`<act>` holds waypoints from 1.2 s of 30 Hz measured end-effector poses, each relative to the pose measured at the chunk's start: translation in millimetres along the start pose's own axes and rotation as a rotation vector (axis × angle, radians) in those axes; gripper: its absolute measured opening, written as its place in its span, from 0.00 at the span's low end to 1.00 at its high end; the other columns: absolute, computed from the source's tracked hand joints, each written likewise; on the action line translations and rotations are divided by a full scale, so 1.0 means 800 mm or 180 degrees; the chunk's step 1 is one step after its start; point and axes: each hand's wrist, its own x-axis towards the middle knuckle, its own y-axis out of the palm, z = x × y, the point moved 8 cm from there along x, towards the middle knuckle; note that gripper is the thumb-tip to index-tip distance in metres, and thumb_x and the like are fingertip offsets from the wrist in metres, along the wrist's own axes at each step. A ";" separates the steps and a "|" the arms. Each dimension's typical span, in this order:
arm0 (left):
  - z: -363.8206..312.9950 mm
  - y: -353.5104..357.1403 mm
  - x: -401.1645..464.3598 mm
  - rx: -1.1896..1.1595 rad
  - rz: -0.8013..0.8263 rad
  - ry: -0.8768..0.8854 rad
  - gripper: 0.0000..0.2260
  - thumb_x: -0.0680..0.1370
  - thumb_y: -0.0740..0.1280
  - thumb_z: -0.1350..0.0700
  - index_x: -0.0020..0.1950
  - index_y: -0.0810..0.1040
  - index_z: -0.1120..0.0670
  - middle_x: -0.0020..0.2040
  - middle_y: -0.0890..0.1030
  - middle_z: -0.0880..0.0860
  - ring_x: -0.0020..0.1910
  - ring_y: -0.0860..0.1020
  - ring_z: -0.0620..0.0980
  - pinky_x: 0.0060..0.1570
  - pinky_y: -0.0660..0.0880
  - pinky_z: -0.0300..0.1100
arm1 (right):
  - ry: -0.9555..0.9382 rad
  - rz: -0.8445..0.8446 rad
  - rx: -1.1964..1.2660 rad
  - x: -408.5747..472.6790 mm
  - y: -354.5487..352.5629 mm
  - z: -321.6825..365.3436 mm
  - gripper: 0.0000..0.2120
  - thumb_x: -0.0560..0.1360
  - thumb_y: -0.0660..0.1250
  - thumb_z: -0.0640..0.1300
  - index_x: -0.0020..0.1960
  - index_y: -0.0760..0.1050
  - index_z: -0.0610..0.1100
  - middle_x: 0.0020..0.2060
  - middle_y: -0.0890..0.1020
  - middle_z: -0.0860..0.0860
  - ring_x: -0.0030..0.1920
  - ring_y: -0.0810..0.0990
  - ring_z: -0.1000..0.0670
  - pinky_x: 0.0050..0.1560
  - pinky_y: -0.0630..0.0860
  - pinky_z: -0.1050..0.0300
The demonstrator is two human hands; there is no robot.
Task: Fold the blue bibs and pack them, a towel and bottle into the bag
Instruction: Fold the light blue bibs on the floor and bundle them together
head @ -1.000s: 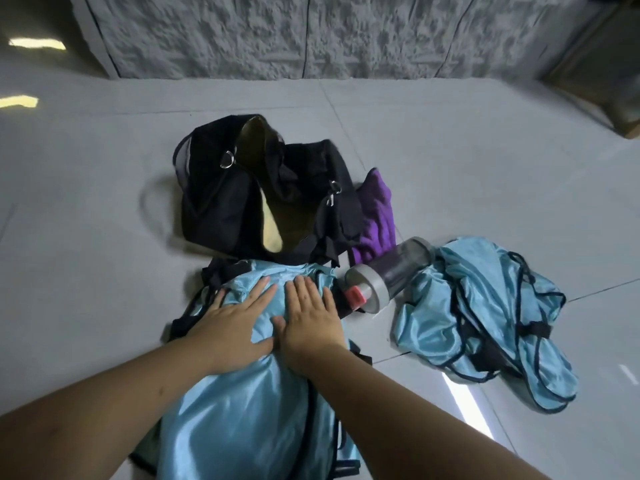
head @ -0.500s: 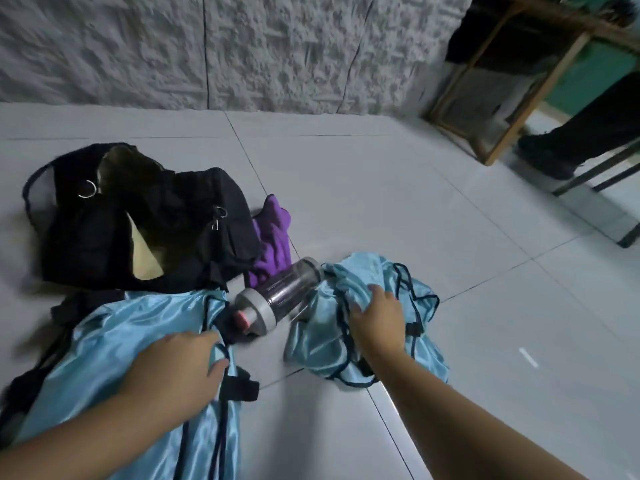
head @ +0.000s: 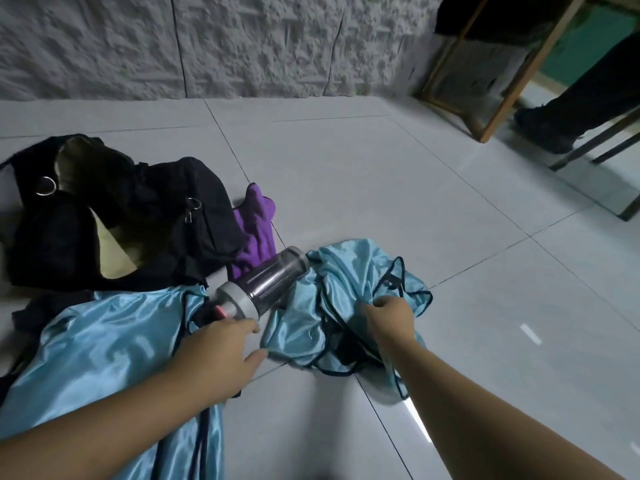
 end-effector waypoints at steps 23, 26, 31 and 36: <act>-0.039 -0.070 0.074 -0.3464 -0.0469 -0.0438 0.11 0.78 0.66 0.63 0.49 0.87 0.53 0.46 0.87 0.61 0.44 0.83 0.57 0.46 0.76 0.50 | -0.0996 0.1244 0.0239 -0.021 0.008 0.059 0.25 0.70 0.73 0.49 0.67 0.79 0.47 0.59 0.84 0.52 0.59 0.82 0.50 0.61 0.77 0.53; -0.016 -0.095 0.071 -0.2878 -0.0520 -0.0387 0.08 0.74 0.67 0.64 0.44 0.85 0.56 0.36 0.82 0.60 0.36 0.77 0.53 0.39 0.70 0.48 | -0.1255 0.0645 -0.0784 -0.015 0.011 0.030 0.31 0.69 0.70 0.50 0.73 0.73 0.55 0.67 0.77 0.55 0.66 0.76 0.50 0.66 0.75 0.47; 0.018 -0.123 0.074 -0.2244 -0.0784 -0.0513 0.07 0.74 0.71 0.59 0.41 0.82 0.63 0.31 0.73 0.57 0.32 0.71 0.50 0.36 0.66 0.46 | -0.1400 0.0163 -0.1113 -0.013 0.009 0.040 0.25 0.71 0.76 0.51 0.67 0.76 0.57 0.68 0.70 0.52 0.67 0.70 0.46 0.69 0.71 0.45; 0.037 -0.146 0.066 -0.1820 -0.1039 -0.0675 0.16 0.74 0.74 0.52 0.31 0.73 0.57 0.30 0.66 0.55 0.32 0.65 0.51 0.35 0.61 0.45 | -0.1084 -0.0094 -0.0174 -0.018 0.001 0.051 0.19 0.73 0.74 0.41 0.61 0.72 0.50 0.65 0.67 0.47 0.52 0.78 0.45 0.50 0.75 0.54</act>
